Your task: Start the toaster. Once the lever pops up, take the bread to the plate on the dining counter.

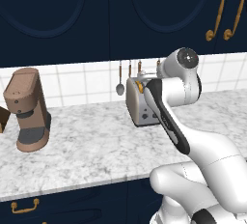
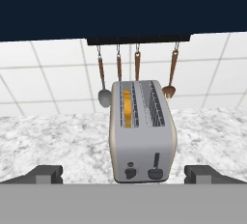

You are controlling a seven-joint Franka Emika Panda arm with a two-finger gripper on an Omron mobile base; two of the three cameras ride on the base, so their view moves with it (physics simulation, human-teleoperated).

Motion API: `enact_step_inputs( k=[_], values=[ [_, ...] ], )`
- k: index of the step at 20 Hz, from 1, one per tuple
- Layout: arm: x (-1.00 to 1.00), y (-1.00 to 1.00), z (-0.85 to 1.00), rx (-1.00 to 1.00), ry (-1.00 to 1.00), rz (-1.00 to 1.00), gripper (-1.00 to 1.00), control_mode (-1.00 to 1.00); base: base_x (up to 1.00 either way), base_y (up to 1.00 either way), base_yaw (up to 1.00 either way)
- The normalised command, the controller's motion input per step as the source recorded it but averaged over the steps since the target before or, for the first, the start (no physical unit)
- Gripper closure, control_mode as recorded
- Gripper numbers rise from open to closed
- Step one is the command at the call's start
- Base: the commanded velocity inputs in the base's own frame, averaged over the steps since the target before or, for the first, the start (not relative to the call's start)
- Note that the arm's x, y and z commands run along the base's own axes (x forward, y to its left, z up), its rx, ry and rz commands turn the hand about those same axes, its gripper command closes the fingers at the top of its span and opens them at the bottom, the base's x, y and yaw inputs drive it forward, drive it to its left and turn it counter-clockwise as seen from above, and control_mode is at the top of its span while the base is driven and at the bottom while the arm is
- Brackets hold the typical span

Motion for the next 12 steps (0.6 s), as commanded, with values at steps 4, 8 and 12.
enact_step_inputs(
  k=[4,8,12],
  values=[
    [0.00,0.00,0.00,0.00,0.00,0.00,-1.00,-1.00,0.00,0.00,0.00],
    [0.00,0.00,0.00,0.00,0.00,0.00,-1.00,-1.00,0.00,0.00,0.00],
    [0.00,0.00,0.00,0.00,0.00,0.00,-1.00,-1.00,0.00,0.00,0.00]
  ],
)
